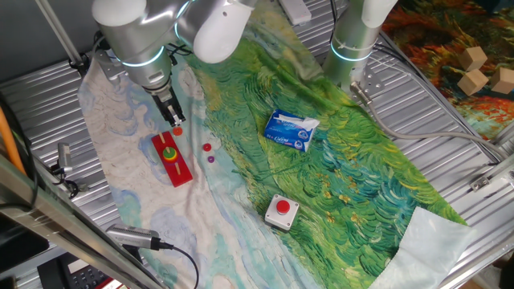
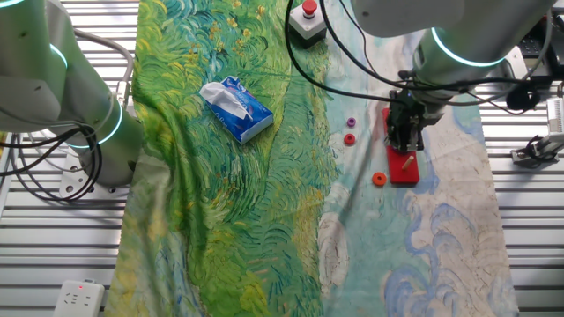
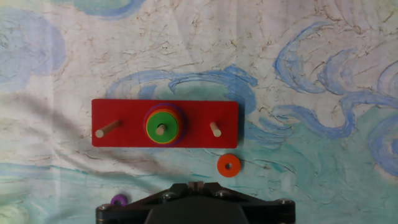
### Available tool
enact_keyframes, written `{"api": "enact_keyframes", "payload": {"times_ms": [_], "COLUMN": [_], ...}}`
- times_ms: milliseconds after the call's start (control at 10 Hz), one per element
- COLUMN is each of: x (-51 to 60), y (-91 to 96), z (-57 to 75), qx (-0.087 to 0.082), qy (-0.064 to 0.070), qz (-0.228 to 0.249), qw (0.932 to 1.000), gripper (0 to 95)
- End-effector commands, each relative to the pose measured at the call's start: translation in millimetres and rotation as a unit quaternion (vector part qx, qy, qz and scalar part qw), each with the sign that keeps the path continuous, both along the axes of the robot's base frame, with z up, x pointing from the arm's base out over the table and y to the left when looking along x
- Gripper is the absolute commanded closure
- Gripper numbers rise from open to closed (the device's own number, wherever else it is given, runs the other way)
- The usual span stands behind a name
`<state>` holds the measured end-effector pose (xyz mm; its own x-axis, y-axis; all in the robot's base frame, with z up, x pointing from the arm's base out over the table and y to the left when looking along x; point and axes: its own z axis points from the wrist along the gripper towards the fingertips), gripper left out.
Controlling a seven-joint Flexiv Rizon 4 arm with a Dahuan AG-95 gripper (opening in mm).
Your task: Take out one Hanoi block and throw it aside
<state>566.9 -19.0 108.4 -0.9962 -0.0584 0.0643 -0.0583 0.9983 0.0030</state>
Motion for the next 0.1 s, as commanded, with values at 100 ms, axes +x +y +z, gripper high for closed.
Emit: {"api": "enact_keyframes", "payload": {"times_ms": [100], "x": [-0.8], "y": [0.4], "z": [0.5], "qx": [-0.001], "qy": [0.001], "qz": [-0.002], "qw": [1.0000], "gripper": [95.0]}}
